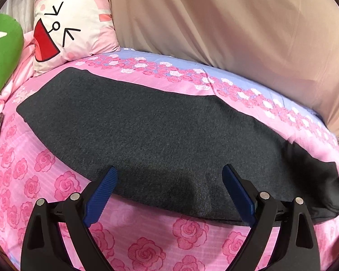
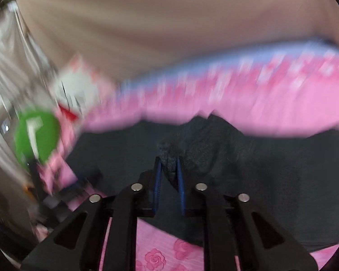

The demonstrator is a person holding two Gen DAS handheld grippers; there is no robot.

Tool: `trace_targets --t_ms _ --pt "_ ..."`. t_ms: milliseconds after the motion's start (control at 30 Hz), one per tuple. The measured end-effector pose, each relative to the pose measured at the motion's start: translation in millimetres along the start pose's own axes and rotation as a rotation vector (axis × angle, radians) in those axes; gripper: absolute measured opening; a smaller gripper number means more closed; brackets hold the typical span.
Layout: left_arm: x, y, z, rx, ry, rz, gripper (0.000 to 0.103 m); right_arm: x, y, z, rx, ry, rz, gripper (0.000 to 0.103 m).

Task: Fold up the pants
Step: 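Grasp the pants end with the right tool and fold it over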

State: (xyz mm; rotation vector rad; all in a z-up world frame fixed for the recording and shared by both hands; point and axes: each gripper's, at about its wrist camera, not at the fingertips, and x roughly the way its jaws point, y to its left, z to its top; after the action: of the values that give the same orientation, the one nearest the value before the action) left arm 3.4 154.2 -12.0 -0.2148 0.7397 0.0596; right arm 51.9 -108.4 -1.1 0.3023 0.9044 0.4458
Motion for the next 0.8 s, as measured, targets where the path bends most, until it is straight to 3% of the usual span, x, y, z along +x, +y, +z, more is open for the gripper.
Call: trace_targets --t_ms 67,100,133,267,367,467,633,767,800 --pt "-1 2 0 -0.005 -0.001 -0.016 0.092 -2 9 -15 -0.047 -0.043 -0.038 0.023" --pt "-1 2 0 -0.006 -0.002 -0.022 0.092 -13 11 -18 -0.056 -0.057 -0.035 0.035" --pt "-2 2 0 -0.005 -0.003 -0.029 0.092 -28 10 -20 -0.052 -0.086 -0.04 0.039" --pt "0 0 0 0.0 0.001 -0.037 0.092 -102 -22 -34 0.002 -0.224 -0.173 0.045" --pt "1 0 1 -0.005 0.006 -0.041 0.092 -119 -36 -41 -0.018 -0.212 -0.278 0.046" --pt "4 0 2 -0.011 0.017 -0.039 0.092 -103 -23 -40 -0.062 -0.176 -0.242 0.046" --pt "2 5 2 -0.035 0.011 -0.034 0.092 -32 12 -27 -0.172 -0.07 -0.122 0.046" --pt "2 9 2 -0.051 0.011 -0.043 0.092 11 27 -19 -0.251 -0.007 -0.159 0.05" --pt "3 9 2 -0.056 0.015 -0.047 0.092 12 26 -15 -0.255 -0.017 -0.169 0.042"
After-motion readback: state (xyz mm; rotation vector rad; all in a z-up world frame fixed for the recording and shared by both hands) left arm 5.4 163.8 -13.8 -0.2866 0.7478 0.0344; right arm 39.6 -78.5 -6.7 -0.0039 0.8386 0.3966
